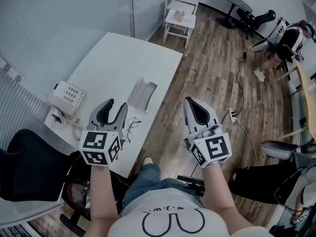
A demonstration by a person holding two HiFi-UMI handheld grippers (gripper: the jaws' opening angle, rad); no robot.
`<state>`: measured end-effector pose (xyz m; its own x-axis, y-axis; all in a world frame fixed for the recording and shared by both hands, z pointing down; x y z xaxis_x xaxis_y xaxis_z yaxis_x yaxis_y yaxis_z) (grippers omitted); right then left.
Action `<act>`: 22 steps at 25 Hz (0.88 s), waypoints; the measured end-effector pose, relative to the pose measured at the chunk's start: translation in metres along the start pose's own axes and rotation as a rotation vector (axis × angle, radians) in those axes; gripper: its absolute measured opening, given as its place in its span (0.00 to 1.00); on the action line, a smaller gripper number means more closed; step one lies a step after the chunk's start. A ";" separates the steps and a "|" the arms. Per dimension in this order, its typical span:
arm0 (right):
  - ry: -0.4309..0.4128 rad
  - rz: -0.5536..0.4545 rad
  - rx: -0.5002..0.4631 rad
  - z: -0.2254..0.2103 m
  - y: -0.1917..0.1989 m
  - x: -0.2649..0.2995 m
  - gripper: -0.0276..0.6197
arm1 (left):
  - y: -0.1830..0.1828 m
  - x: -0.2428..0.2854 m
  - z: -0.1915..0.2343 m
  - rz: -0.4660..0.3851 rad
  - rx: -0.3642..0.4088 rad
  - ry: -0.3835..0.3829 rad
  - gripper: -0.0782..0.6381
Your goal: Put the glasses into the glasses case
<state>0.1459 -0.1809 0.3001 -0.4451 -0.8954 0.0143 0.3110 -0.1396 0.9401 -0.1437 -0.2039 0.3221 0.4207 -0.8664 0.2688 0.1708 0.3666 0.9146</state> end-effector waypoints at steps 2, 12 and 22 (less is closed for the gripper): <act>0.005 0.015 0.002 -0.004 0.005 0.017 0.06 | -0.003 0.013 0.013 0.014 -0.006 -0.002 0.37; -0.050 0.116 0.064 -0.015 0.047 0.048 0.06 | 0.029 0.045 0.034 0.198 -0.052 -0.042 0.36; -0.207 0.271 0.136 -0.003 0.119 0.072 0.06 | 0.126 0.058 0.048 0.547 -0.115 -0.078 0.32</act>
<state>0.1534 -0.2630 0.4124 -0.5264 -0.7858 0.3248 0.3325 0.1613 0.9292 -0.1404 -0.2237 0.4676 0.4091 -0.5608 0.7198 0.0440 0.8000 0.5983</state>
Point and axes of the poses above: the fingertips, and each gripper's own axes: x forward along the fingers, z to its left, y out of its underside, the point moved 10 cm from there along -x, backward along the fingers, and after that the axes turned 15 degrees about -x, right-handed, at the moved point
